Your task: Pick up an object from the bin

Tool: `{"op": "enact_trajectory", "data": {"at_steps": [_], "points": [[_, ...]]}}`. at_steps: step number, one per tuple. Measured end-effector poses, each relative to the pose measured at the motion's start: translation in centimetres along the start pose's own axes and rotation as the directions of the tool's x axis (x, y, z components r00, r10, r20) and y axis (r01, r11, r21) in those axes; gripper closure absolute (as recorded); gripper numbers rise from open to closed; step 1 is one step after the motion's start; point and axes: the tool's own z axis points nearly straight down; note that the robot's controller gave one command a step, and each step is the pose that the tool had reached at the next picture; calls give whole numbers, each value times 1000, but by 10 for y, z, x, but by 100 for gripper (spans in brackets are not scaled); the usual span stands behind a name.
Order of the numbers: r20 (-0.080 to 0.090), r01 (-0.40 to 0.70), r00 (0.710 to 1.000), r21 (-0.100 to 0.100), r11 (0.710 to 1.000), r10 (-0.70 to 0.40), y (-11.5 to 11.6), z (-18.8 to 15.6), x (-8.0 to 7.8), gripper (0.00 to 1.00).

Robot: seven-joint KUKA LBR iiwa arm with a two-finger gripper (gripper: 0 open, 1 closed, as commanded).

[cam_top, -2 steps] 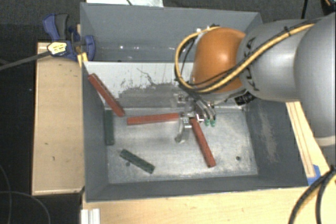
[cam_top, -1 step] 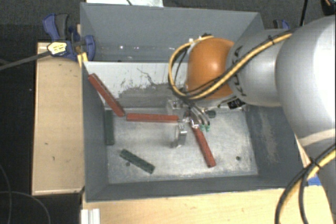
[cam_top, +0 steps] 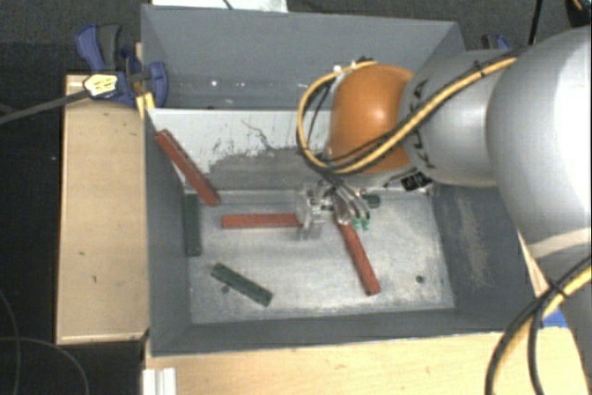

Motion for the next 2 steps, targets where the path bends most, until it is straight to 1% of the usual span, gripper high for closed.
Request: {"op": "enact_trajectory", "data": {"at_steps": [1, 2], "points": [[6, 189, 982, 1, 982, -189, 21, -104, 3, 100], [-1, 185, 983, 0, 983, -185, 20, -100, 5, 0]]}}
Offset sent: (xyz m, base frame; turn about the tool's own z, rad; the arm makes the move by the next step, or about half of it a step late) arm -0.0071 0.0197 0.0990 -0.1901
